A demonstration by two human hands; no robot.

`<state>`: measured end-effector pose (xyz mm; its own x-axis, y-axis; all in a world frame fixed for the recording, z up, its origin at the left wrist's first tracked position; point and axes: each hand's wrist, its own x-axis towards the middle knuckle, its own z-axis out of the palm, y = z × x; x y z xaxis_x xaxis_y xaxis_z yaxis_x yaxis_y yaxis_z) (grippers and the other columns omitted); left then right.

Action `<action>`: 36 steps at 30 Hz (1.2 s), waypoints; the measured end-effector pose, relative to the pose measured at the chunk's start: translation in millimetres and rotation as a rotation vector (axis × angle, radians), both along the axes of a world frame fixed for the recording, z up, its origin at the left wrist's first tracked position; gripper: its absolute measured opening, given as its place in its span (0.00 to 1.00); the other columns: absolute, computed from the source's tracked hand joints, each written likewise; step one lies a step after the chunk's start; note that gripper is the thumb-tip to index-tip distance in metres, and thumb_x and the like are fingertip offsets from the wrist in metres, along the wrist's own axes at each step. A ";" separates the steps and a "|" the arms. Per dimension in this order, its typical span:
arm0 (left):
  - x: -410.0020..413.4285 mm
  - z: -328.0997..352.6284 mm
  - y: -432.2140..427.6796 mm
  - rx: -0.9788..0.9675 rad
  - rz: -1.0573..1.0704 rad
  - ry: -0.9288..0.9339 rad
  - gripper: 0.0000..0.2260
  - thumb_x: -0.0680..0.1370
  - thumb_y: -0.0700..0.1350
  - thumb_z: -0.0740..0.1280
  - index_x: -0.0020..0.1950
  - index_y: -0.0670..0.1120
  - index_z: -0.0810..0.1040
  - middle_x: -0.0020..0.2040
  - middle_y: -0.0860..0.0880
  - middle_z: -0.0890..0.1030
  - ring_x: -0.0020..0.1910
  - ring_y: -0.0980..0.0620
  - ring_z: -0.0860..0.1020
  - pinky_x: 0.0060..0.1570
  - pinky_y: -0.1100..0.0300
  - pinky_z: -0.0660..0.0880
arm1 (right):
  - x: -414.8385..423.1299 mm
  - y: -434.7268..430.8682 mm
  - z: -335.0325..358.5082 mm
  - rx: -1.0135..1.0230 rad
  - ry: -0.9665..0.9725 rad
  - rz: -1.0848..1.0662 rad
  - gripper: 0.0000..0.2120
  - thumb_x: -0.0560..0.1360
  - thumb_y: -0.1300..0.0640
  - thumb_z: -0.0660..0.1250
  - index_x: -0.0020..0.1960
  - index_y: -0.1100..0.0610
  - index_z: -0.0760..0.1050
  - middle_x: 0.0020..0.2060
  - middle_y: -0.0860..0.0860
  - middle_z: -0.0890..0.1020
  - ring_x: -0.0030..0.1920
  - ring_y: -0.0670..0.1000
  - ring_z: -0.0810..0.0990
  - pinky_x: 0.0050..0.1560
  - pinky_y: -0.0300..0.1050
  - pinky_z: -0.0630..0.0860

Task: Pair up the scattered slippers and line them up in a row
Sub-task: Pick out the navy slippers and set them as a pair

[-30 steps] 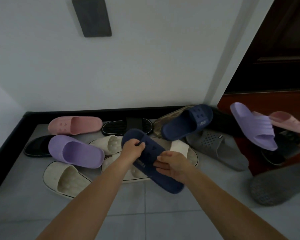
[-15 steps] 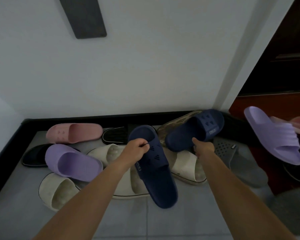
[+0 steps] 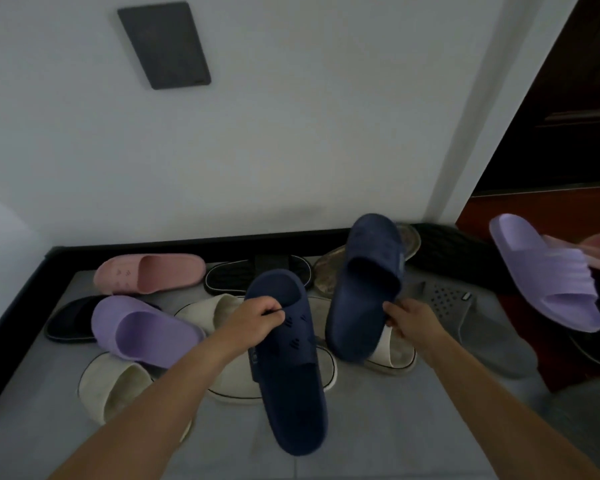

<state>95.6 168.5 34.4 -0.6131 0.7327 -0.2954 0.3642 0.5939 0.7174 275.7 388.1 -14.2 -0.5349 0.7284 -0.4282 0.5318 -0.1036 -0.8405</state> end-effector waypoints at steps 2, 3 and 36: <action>3.6 8.2 -11.3 -0.016 -0.020 0.017 0.12 0.78 0.41 0.64 0.34 0.50 0.72 0.35 0.52 0.73 0.37 0.54 0.71 0.42 0.57 0.66 | 23.5 -32.3 2.7 0.029 -0.055 0.184 0.06 0.77 0.62 0.63 0.41 0.61 0.75 0.33 0.56 0.77 0.32 0.51 0.74 0.29 0.40 0.70; 6.5 12.3 -18.1 -0.025 -0.030 0.018 0.11 0.78 0.41 0.64 0.35 0.49 0.72 0.35 0.52 0.73 0.37 0.54 0.71 0.42 0.58 0.66 | 36.6 -51.4 0.3 -0.009 -0.068 0.252 0.05 0.77 0.64 0.63 0.44 0.63 0.75 0.34 0.56 0.77 0.32 0.51 0.74 0.28 0.38 0.71; 125.6 -73.9 -163.5 -0.684 -0.478 -0.005 0.45 0.61 0.58 0.75 0.70 0.52 0.54 0.63 0.43 0.68 0.58 0.44 0.71 0.57 0.46 0.72 | 70.8 -211.7 -30.1 -0.015 -0.479 1.060 0.52 0.57 0.36 0.77 0.73 0.44 0.52 0.58 0.46 0.74 0.53 0.46 0.74 0.48 0.38 0.73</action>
<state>221.3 4.9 -39.5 -0.2792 0.5712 -0.7718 0.6849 0.6818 0.2569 346.4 176.4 -44.3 -0.6542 0.0058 -0.7563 0.6207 0.5755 -0.5325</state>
